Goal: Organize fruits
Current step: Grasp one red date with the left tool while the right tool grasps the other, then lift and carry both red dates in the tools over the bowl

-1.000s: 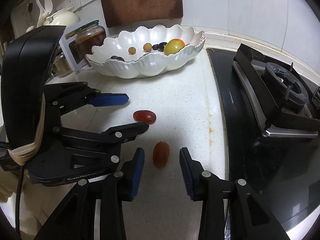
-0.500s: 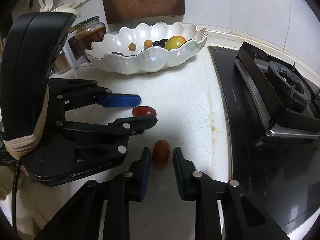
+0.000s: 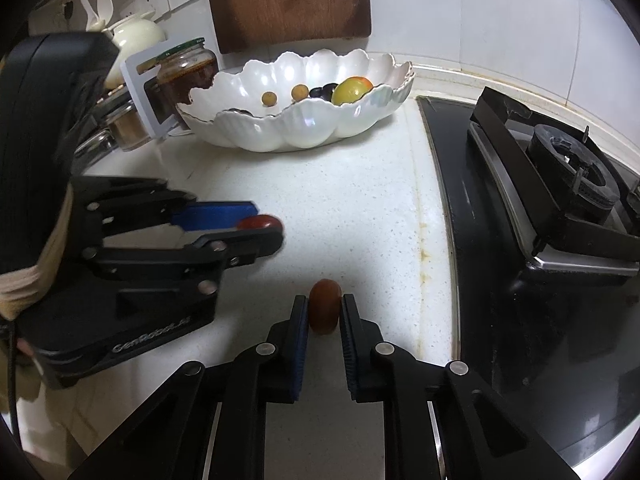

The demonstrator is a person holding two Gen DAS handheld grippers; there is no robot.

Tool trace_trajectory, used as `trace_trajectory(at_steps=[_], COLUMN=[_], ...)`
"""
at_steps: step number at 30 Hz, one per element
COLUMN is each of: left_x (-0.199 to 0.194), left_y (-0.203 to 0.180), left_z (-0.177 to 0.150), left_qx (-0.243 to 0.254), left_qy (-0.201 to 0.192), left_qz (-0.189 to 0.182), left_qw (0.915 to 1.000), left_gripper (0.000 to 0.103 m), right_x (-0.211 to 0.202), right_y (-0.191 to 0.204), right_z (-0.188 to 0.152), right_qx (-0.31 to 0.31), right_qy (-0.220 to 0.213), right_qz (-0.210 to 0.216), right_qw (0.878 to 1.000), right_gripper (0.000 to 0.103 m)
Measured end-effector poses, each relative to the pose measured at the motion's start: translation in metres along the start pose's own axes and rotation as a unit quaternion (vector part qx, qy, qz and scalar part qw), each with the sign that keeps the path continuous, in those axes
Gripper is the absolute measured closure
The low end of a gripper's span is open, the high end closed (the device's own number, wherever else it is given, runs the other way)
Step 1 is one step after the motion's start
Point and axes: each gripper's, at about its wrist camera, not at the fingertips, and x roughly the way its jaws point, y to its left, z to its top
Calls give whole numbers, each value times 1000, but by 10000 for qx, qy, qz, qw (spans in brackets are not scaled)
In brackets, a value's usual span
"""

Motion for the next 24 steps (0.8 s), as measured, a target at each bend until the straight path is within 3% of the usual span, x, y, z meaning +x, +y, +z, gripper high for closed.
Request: trace_trajectory(at_steps=[14,24], left_x=[-43,-84], left_y=[-4,-10], left_z=[-18,-18], left_qx=[-1021,-1696], left_qy=[-50,-449], left_qz=[498,974], left_qw=[9935,9797], left_gripper=[78,78], right_x=[-22,-55], right_y=[-3,-6], right_z=[-4,7], right_qx=[-98,-222], right_qy=[-179,-581], right_qz=[190,323], right_qw=[9996,9975], right_gripper=[86,86])
